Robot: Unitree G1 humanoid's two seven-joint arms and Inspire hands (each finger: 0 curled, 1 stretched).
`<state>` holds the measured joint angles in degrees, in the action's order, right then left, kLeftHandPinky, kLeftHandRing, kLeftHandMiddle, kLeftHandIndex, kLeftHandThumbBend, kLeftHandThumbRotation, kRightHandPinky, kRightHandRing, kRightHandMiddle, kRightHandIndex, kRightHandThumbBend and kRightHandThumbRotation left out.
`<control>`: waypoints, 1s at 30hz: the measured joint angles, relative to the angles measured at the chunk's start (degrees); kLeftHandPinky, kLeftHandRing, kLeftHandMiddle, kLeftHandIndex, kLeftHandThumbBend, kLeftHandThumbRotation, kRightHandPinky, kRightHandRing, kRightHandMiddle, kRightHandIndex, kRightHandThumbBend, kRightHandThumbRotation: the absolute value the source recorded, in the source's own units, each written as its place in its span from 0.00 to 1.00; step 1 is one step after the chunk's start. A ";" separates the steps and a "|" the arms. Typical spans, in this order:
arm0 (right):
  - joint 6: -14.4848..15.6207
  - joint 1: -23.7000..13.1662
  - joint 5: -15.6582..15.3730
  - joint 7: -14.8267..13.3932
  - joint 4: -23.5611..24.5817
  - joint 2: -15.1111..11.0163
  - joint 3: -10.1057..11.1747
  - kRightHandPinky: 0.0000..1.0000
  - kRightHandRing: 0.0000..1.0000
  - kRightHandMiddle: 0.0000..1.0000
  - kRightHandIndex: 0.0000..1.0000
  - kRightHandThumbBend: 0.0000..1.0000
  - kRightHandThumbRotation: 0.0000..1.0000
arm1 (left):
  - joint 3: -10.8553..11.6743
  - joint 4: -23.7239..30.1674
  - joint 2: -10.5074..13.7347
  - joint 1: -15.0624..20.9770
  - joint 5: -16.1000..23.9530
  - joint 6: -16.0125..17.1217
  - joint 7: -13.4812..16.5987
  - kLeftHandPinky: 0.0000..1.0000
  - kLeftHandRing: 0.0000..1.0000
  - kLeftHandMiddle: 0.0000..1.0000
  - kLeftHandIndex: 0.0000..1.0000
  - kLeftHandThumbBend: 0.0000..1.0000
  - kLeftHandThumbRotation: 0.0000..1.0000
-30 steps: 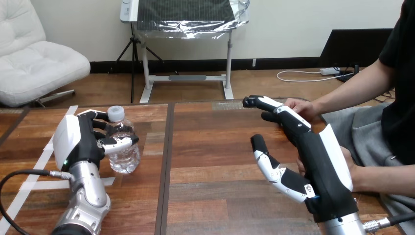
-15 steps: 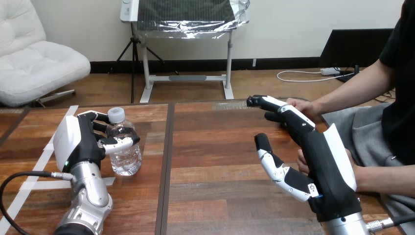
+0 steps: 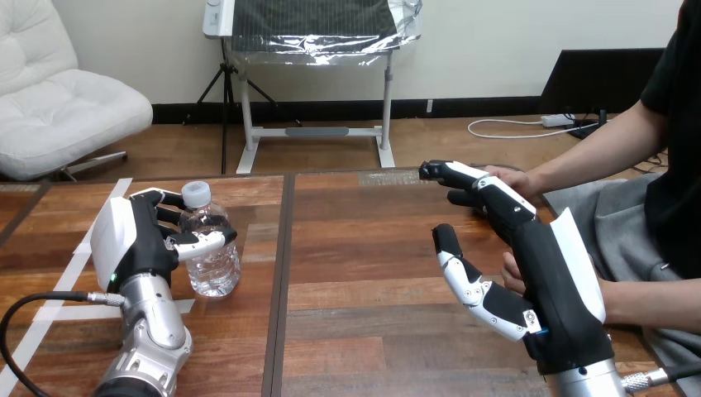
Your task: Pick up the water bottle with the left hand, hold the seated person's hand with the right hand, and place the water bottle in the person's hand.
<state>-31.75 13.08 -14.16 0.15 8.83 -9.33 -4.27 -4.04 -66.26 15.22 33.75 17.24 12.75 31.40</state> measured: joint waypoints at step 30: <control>-0.37 0.00 0.30 0.19 0.00 0.05 -0.01 0.78 0.83 0.83 0.76 0.21 0.00 | 0.68 1.01 -0.79 -2.91 -0.29 5.23 1.49 0.42 0.45 0.48 0.50 0.69 0.00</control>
<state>-32.13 13.08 -13.86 0.34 8.83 -9.28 -4.28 -3.36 -65.25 14.43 30.83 16.94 17.98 32.89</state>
